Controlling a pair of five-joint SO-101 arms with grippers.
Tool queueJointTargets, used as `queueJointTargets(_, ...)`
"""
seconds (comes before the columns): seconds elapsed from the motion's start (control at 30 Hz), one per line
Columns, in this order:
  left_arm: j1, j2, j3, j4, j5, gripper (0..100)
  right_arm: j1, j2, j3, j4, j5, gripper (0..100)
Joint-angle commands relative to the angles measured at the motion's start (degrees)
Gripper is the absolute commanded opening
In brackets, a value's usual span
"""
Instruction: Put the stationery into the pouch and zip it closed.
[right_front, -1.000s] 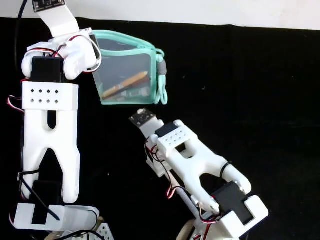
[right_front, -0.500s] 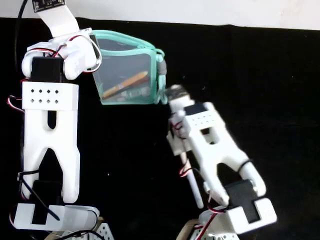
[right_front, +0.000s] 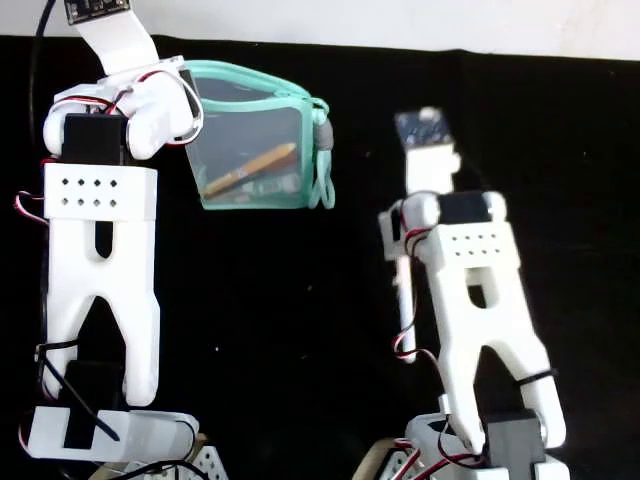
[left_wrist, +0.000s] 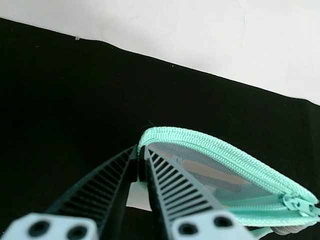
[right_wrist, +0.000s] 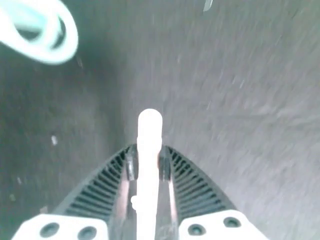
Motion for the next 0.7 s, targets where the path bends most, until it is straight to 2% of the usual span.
queueJointTargets(0.0, 2.0, 5.5, 0.9, 1.0, -0.4, 1, 0.2, -1.9, -10.9, 1.7, -0.7, 0.6)
queueJointTargets(0.4, 2.0, 5.5, 0.9, 1.0, -0.4, 1, -0.1, 8.0, -46.7, 3.3, -0.7, 0.6)
queueJointTargets(0.67, 2.0, 5.5, 0.9, 1.0, -0.4, 1, -5.8, 15.5, -66.2, 3.4, -0.7, 0.6)
